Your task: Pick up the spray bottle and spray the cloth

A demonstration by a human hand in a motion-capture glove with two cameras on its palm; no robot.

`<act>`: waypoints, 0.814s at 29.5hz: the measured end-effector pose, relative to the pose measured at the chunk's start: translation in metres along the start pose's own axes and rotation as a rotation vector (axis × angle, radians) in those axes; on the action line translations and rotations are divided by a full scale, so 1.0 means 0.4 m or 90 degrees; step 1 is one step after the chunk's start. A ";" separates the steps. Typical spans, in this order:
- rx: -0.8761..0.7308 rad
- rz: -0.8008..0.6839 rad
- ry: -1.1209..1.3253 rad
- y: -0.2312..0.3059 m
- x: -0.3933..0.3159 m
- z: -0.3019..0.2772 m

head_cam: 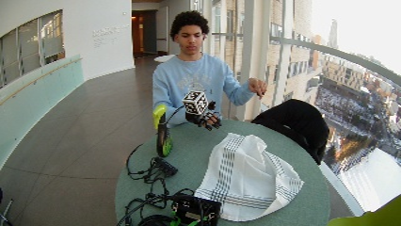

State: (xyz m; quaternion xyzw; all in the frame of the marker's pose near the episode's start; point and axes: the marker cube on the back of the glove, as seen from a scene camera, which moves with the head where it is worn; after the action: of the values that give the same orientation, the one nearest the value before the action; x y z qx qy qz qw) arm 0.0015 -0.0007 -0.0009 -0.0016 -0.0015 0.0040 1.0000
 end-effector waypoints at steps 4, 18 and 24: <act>0.002 0.002 0.002 -0.006 0.009 -0.004; -0.005 0.012 0.008 -0.020 0.029 -0.010; 0.003 0.029 0.005 -0.019 0.039 -0.013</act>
State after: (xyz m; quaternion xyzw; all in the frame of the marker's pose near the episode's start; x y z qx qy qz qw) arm 0.0173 -0.0081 -0.0062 0.0011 0.0022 0.0267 0.9996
